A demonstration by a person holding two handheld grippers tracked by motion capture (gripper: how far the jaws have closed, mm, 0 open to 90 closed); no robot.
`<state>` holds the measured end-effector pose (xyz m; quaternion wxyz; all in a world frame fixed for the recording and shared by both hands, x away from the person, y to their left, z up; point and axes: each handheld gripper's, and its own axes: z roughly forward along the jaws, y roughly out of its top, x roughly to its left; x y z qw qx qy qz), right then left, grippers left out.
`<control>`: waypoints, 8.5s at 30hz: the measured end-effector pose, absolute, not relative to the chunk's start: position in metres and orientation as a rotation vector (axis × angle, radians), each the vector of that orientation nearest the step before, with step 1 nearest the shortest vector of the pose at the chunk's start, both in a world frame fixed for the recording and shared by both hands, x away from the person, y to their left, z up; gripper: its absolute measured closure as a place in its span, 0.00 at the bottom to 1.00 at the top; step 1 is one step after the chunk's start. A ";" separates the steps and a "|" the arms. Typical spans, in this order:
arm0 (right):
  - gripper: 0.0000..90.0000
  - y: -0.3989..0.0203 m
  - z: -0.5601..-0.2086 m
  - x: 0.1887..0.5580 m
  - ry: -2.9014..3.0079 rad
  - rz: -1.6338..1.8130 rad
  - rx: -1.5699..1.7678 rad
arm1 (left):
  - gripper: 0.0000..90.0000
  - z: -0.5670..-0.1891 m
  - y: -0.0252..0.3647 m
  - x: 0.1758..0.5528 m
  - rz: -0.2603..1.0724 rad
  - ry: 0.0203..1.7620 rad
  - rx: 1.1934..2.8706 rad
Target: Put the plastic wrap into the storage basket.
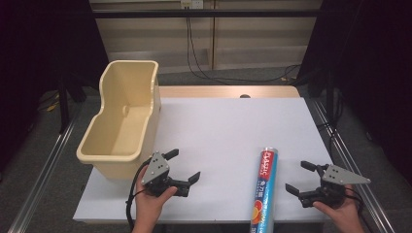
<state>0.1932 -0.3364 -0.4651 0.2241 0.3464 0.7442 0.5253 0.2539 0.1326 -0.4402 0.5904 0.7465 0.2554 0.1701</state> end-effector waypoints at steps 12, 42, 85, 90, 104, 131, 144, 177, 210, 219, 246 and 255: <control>0.01 -0.341 -0.465 0.193 2.025 1.450 0.972 | 0.00 -0.436 0.086 0.254 0.316 0.547 1.816; 0.01 -0.345 -0.467 0.193 2.023 1.424 0.987 | 0.00 -0.435 -0.028 0.273 -0.081 0.711 2.090; 0.02 -0.346 -0.466 0.193 2.019 1.426 0.984 | 0.06 -0.461 -0.104 0.252 -0.279 0.905 2.356; 0.02 -0.345 -0.466 0.192 2.021 1.418 0.974 | 0.13 -0.459 -0.101 0.255 -0.290 0.950 2.350; 0.02 -0.346 -0.467 0.193 2.026 1.416 0.976 | 0.21 -0.448 -0.067 0.272 -0.298 1.078 2.343; 0.02 -0.346 -0.467 0.193 2.030 1.414 0.980 | 0.29 -0.437 0.009 0.292 -0.260 1.292 2.328; 0.02 -0.345 -0.467 0.193 2.028 1.412 0.978 | 0.36 -0.424 0.031 0.296 -0.279 1.371 2.276; 0.03 -0.340 -0.465 0.194 2.040 1.409 0.956 | 0.28 -0.444 0.007 0.276 -0.089 1.332 2.448; 0.04 -0.340 -0.465 0.195 2.032 1.409 0.940 | 0.36 -0.428 0.031 0.290 -0.064 1.546 2.390; 0.03 -0.341 -0.464 0.195 2.027 1.395 0.937 | 0.36 -0.416 0.046 0.303 -0.062 1.574 2.373; 0.04 -0.341 -0.465 0.196 2.043 1.384 0.928 | 0.36 -0.446 0.027 0.322 -0.029 1.694 2.513; 0.04 -0.341 -0.466 0.197 2.043 1.385 0.928 | 0.36 -0.414 0.047 0.329 -0.066 1.694 2.448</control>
